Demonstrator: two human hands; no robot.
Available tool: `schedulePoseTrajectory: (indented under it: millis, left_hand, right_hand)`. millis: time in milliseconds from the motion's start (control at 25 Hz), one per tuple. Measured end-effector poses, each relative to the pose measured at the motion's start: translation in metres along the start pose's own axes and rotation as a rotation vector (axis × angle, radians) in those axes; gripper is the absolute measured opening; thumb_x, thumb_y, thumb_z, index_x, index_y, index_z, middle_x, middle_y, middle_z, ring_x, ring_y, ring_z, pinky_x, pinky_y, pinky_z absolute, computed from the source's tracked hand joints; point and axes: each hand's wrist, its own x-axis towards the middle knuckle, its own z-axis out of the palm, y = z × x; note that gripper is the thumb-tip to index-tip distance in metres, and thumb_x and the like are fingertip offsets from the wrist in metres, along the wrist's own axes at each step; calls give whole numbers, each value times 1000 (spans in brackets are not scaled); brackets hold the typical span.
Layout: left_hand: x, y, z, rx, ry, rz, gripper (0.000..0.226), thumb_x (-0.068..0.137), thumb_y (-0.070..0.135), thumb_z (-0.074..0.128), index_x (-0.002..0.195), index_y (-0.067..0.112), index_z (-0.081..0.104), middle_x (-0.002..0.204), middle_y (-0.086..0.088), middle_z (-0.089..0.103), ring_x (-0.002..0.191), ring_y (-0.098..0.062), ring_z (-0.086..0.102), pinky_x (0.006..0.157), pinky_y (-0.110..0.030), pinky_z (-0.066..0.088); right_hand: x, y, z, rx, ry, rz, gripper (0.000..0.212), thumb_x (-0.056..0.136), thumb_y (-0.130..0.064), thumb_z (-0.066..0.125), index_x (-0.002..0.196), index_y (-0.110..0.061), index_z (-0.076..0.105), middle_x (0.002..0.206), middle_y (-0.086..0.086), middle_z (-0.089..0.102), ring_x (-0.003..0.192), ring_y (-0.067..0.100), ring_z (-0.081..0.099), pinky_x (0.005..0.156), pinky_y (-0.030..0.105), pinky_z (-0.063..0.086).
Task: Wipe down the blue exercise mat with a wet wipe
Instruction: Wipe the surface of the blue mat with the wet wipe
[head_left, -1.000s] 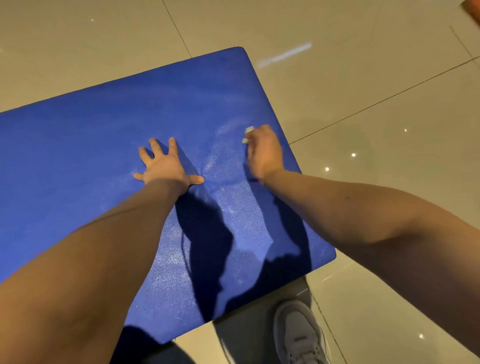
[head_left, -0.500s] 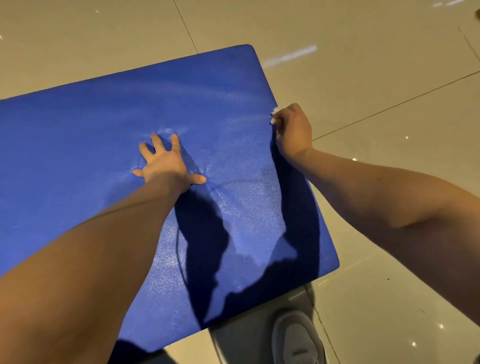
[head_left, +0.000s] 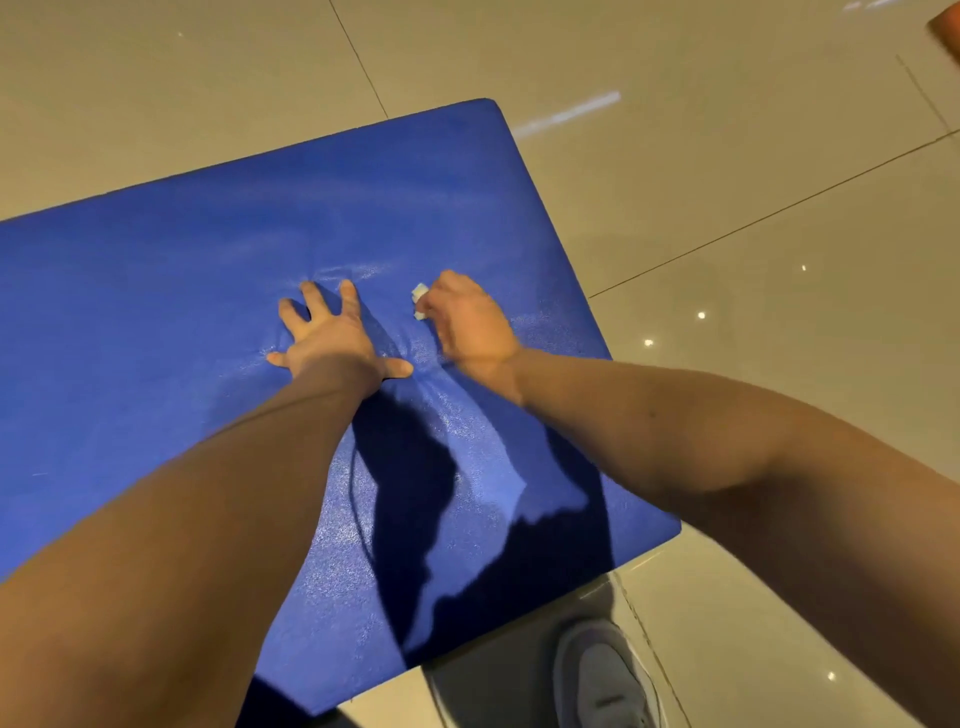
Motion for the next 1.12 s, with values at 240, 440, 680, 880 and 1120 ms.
schedulePoseTrajectory:
  millis: [240, 440, 680, 880, 1120]
  left_hand:
    - [3, 0, -4, -32, -37, -4, 137, 61, 75, 79, 159, 38, -9, 165, -1, -19, 152, -35, -11, 107, -76, 28]
    - [8, -5, -17, -50, -9, 23, 112, 71, 80, 67, 158, 33, 14, 165, -6, -1, 149, -38, 5, 108, -72, 30]
    - [36, -10, -34, -76, 15, 10, 123, 71, 67, 79, 160, 38, -3, 166, -1, -17, 153, -34, -11, 106, -77, 27]
    - [43, -7, -36, -34, -39, -21, 130, 68, 71, 78, 158, 41, -11, 165, -1, -22, 152, -35, -13, 106, -77, 28]
    - [47, -4, -34, -32, -34, -35, 133, 67, 72, 79, 158, 40, -12, 165, -3, -20, 152, -37, -12, 107, -75, 28]
  right_hand:
    - [16, 90, -67, -112, 147, 294, 22, 83, 5, 59, 98, -7, 71, 105, 15, 61, 98, 34, 60, 78, 25, 41]
    - [35, 63, -48, -59, 260, 523, 20, 91, -4, 54, 108, -7, 66, 114, 17, 57, 105, 32, 55, 87, 31, 43]
    - [54, 9, -6, -13, 21, 72, 14, 88, 1, 55, 89, -5, 68, 92, 12, 57, 84, 33, 56, 70, 34, 46]
    - [74, 92, -65, -88, 166, 338, 23, 89, 3, 52, 103, -3, 69, 104, 15, 58, 91, 30, 56, 76, 30, 43]
    - [90, 82, -54, -13, 388, 556, 24, 89, 3, 44, 91, -3, 68, 97, -1, 54, 76, 10, 48, 75, 17, 34]
